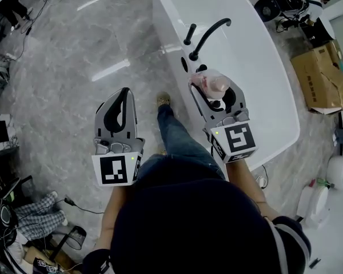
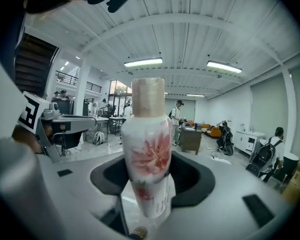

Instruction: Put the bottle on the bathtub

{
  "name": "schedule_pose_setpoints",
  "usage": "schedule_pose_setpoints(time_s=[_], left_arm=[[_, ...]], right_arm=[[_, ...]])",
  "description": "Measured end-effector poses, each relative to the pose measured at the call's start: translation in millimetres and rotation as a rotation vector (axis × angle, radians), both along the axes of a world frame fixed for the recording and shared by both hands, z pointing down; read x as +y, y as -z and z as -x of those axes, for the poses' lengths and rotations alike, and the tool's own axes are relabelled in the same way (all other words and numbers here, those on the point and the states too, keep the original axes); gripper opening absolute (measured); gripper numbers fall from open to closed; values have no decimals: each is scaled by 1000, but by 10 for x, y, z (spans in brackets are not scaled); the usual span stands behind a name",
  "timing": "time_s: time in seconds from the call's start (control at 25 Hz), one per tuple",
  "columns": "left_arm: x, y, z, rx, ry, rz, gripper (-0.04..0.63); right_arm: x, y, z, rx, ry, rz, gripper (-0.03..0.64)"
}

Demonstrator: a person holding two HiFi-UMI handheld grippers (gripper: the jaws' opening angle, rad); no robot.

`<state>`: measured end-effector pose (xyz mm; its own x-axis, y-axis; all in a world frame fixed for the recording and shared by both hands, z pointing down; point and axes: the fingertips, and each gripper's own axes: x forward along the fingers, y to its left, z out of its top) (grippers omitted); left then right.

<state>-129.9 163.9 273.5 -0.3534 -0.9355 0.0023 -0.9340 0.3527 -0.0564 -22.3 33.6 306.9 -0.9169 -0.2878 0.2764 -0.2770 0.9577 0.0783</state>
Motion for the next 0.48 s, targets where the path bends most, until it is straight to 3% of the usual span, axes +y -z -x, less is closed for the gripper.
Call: schedule_pose_setpoints(time_s=[0.48], left_arm=[[-1425, 62, 1503, 14, 20, 3, 25]], right_arm=[[-1338, -13, 1717, -4, 107, -54, 244]])
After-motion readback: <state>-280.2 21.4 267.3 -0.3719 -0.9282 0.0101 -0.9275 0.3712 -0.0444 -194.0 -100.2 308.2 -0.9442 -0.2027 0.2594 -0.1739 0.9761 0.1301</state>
